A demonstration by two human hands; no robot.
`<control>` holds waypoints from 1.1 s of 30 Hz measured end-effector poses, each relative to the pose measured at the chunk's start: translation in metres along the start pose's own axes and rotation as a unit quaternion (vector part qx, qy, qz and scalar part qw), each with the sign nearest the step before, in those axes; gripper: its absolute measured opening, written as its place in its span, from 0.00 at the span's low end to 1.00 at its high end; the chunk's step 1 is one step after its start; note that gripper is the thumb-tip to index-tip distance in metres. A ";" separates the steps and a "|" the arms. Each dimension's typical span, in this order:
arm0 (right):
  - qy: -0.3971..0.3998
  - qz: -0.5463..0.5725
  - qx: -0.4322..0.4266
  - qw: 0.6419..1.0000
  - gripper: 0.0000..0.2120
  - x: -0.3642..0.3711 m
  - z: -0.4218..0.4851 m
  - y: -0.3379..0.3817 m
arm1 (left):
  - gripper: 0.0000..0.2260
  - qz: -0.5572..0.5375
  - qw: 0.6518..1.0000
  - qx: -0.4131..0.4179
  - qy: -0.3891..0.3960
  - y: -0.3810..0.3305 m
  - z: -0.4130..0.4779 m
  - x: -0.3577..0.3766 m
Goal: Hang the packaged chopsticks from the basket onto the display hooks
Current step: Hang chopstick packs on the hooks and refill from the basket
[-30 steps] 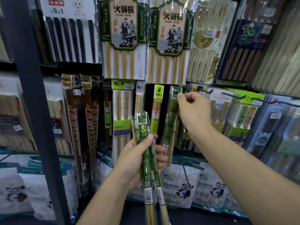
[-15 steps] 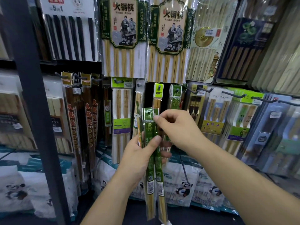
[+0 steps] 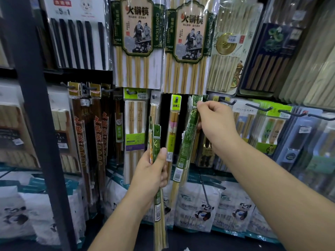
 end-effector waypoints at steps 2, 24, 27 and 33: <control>-0.010 0.000 0.002 1.000 0.20 0.001 0.002 -0.001 | 0.15 -0.010 1.000 -0.019 -0.007 0.004 0.000 -0.001; 0.021 -0.116 -0.080 0.990 0.22 0.000 -0.028 -0.005 | 0.06 0.012 0.998 0.032 0.052 -0.007 -0.008 0.007; 0.114 -0.082 -0.034 0.990 0.19 0.016 -0.042 -0.003 | 0.06 0.004 0.997 0.042 0.067 -0.012 -0.012 0.013; 0.146 -0.057 0.009 0.988 0.18 0.021 -0.049 -0.011 | 0.09 -0.042 0.997 0.031 0.062 -0.014 -0.015 0.017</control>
Point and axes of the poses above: each hand's wrist, its own z-axis towards the middle knuckle, its own x-axis out of the palm, y = z × x, the point moved 7 cm from there along z, towards the middle knuckle, and after that the axes turned 6 degrees about -y, right-handed, at the moved point
